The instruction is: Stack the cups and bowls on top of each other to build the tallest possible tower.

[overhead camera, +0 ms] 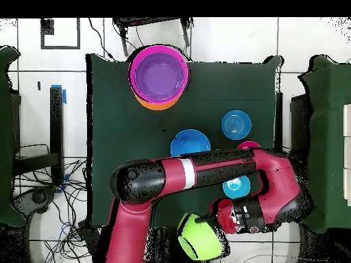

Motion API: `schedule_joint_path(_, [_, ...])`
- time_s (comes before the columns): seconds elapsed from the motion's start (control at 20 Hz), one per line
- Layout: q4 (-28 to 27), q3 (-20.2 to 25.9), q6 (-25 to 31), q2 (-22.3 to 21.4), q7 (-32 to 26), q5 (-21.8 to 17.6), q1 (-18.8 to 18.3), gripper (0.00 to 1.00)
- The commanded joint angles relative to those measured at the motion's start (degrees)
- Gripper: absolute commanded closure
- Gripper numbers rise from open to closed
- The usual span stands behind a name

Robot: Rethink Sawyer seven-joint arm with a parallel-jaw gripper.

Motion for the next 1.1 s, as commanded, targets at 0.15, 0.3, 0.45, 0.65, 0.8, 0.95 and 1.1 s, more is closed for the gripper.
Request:
schedule_joint_path(0.15, [-8.25, 14.17, 13.87, 0.99, -18.98, -2.43, -1.42, 1.00])
schedule_joint_path(0.3, [-8.22, 16.38, 14.86, 0.28, -21.00, -1.89, -1.89, 1.00])
schedule_joint_path(0.45, [-10.25, 18.88, 16.01, 0.12, -19.35, 0.38, -1.96, 1.00])
schedule_joint_path(0.65, [-11.80, 21.18, 18.72, 0.88, -21.82, 1.04, -2.51, 1.00])
schedule_joint_path(0.8, [-12.22, 22.53, 19.70, 0.83, -22.74, 0.53, -2.78, 1.00])
schedule_joint_path(0.95, [-11.68, 23.75, 20.16, -0.05, -22.51, 0.44, -2.39, 1.00])
schedule_joint_path(1.1, [-12.20, 24.79, 22.24, -0.39, -23.65, 1.16, -1.93, 1.00])
